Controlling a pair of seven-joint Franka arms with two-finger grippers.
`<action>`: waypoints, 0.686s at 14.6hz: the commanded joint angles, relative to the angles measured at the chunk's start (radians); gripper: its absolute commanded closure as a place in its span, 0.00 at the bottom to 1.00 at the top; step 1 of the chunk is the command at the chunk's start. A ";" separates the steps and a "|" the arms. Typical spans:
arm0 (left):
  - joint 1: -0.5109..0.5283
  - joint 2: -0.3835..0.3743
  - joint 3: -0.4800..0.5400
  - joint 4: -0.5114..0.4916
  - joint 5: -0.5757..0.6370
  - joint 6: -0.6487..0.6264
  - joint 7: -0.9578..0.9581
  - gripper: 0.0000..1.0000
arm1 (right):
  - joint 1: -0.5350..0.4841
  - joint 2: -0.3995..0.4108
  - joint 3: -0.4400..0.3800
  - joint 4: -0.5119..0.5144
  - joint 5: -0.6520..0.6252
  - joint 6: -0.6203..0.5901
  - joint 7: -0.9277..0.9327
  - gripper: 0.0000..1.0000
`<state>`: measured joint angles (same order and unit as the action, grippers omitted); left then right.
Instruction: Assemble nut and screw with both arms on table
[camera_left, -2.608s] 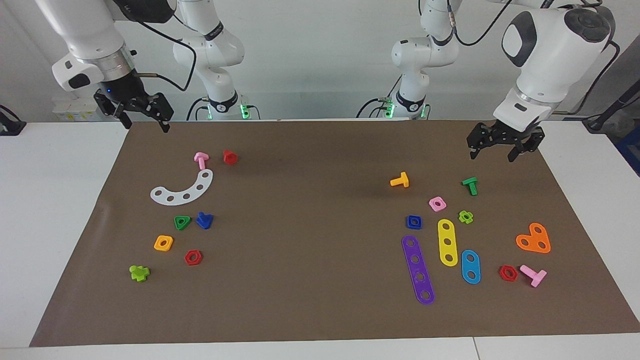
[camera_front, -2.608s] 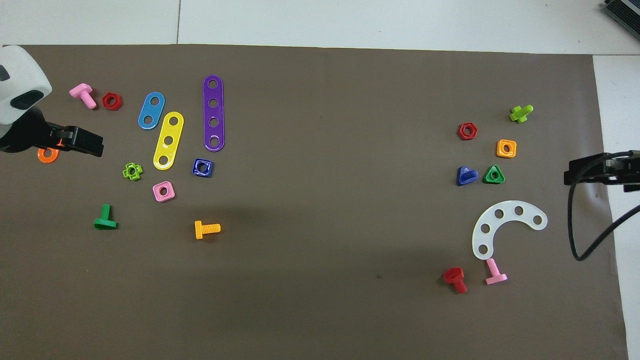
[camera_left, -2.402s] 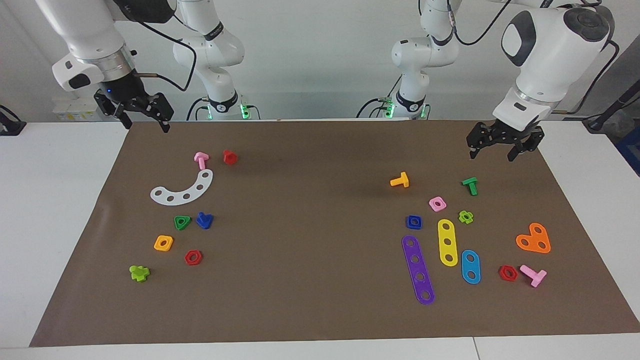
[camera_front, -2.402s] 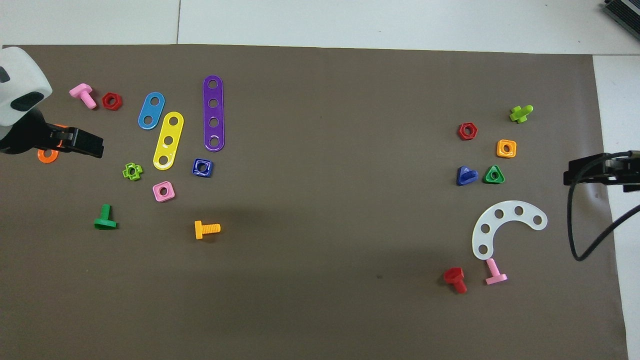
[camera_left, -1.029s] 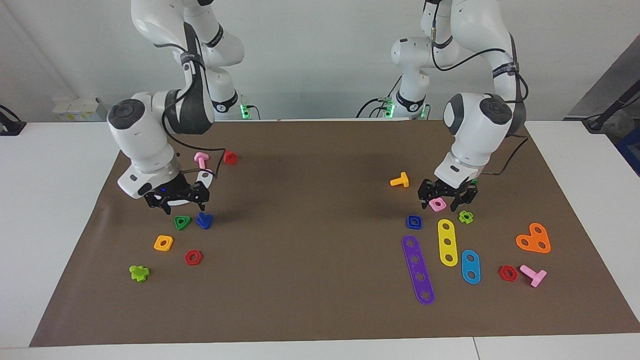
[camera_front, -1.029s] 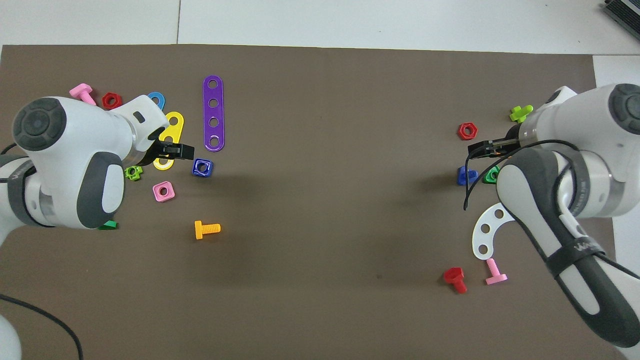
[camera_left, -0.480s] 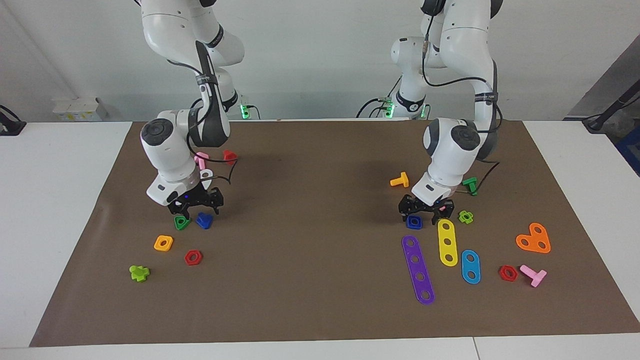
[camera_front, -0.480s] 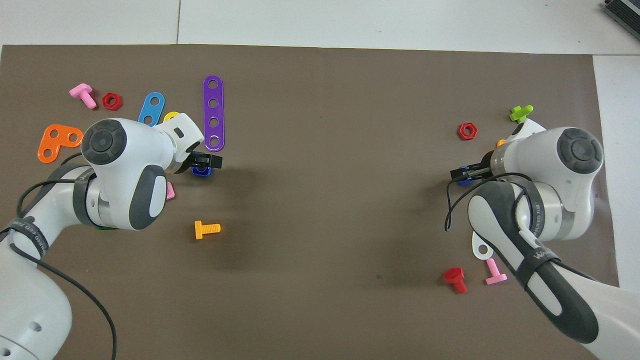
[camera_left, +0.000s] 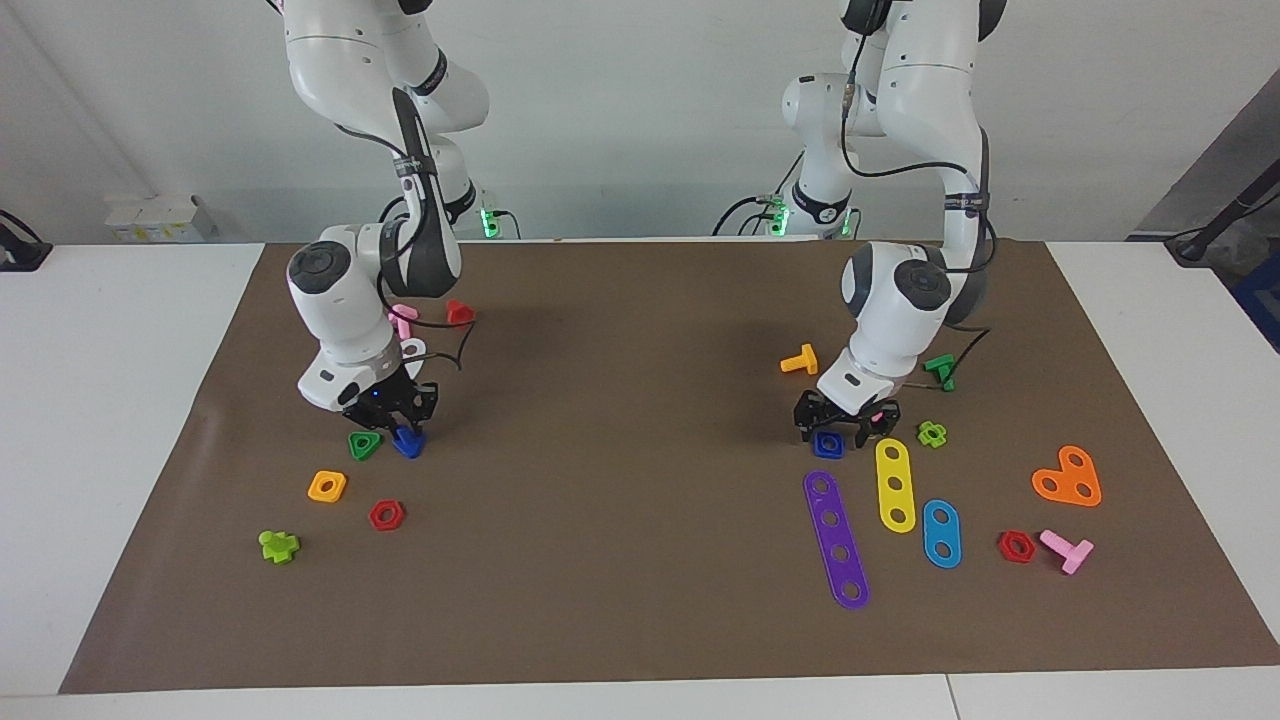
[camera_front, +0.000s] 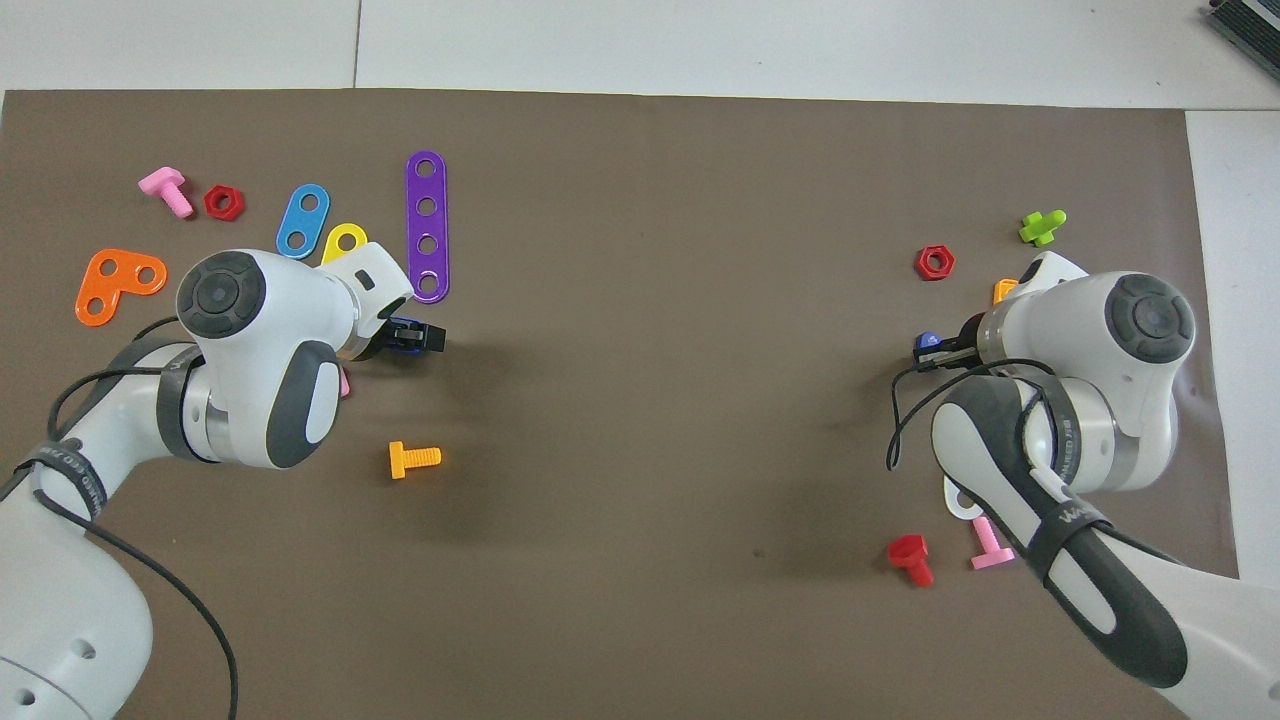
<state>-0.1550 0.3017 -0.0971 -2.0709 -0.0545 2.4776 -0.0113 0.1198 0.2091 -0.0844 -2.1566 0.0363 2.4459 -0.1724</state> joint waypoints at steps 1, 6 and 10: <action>-0.028 -0.012 0.016 -0.029 -0.018 0.026 0.007 0.21 | -0.012 -0.007 0.006 -0.017 0.022 0.028 -0.041 0.71; -0.028 -0.010 0.016 -0.023 -0.015 0.018 0.010 0.42 | -0.015 -0.001 0.006 -0.017 0.025 0.061 -0.035 0.71; -0.024 -0.010 0.017 -0.018 -0.015 0.017 0.034 0.60 | -0.017 0.001 0.006 -0.017 0.036 0.074 -0.035 0.71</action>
<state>-0.1661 0.2992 -0.0927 -2.0760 -0.0545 2.4794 -0.0015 0.1156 0.2093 -0.0845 -2.1617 0.0436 2.4923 -0.1724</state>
